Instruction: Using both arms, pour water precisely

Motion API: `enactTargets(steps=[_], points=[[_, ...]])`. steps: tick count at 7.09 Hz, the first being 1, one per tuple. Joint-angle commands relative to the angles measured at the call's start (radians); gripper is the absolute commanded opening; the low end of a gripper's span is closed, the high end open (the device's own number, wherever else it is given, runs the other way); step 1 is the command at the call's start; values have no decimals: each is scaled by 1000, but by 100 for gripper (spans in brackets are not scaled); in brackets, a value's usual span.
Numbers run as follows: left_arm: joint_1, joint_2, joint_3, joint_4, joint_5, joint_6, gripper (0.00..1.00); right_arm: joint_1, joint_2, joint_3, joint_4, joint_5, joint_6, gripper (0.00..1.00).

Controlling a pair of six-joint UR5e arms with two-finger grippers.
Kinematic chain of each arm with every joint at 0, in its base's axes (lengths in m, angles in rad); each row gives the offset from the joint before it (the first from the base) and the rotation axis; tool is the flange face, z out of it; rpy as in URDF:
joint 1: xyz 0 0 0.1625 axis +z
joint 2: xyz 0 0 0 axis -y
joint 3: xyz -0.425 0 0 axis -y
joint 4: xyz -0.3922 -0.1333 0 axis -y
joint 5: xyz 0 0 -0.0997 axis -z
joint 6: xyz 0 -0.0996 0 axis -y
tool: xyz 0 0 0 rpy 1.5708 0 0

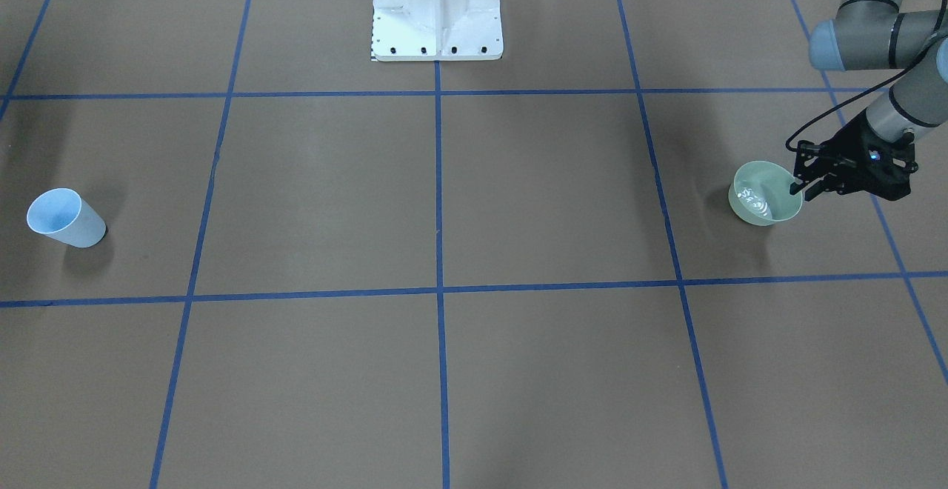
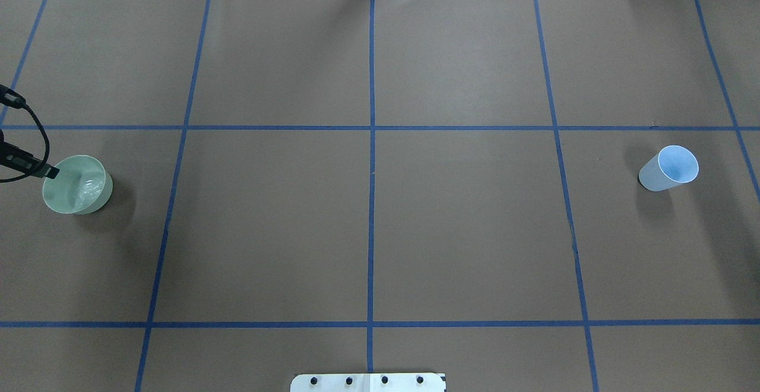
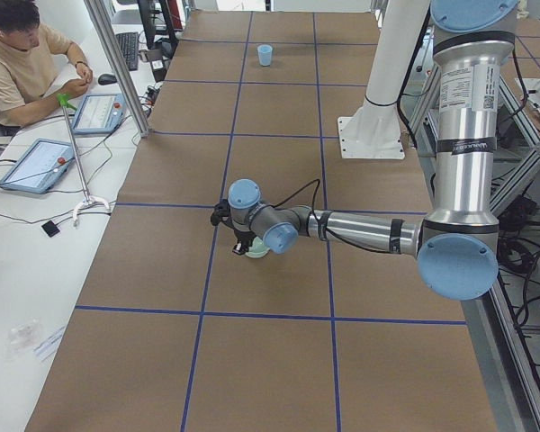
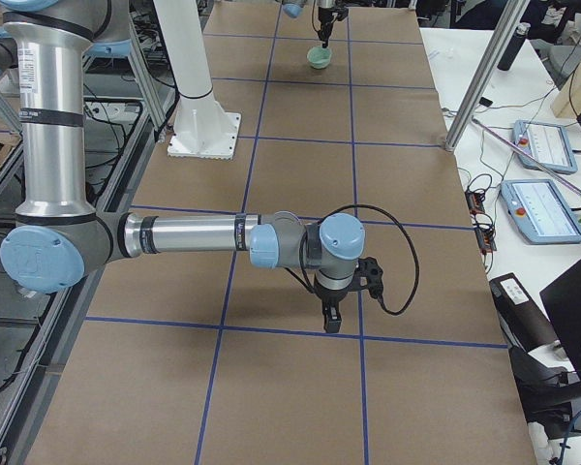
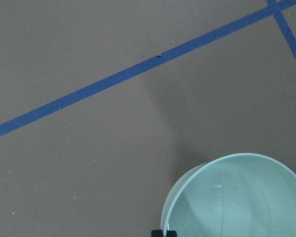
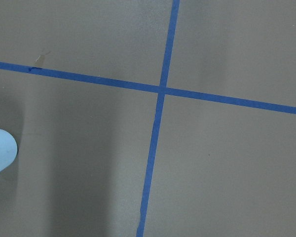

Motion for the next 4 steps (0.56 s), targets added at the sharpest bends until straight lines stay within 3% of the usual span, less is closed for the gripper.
enactTargets(steps=[1,3,4], points=[[-47,-1,1,4,-3,2,100,0,-1,-1,0,-1,-5,100],[-146,-4,3,44,-3,46,100,0,-5,-10,0,-4,-4,100],[-229,-8,-5,140,-1,136,100,0,-7,-10,0,-4,-5,100]])
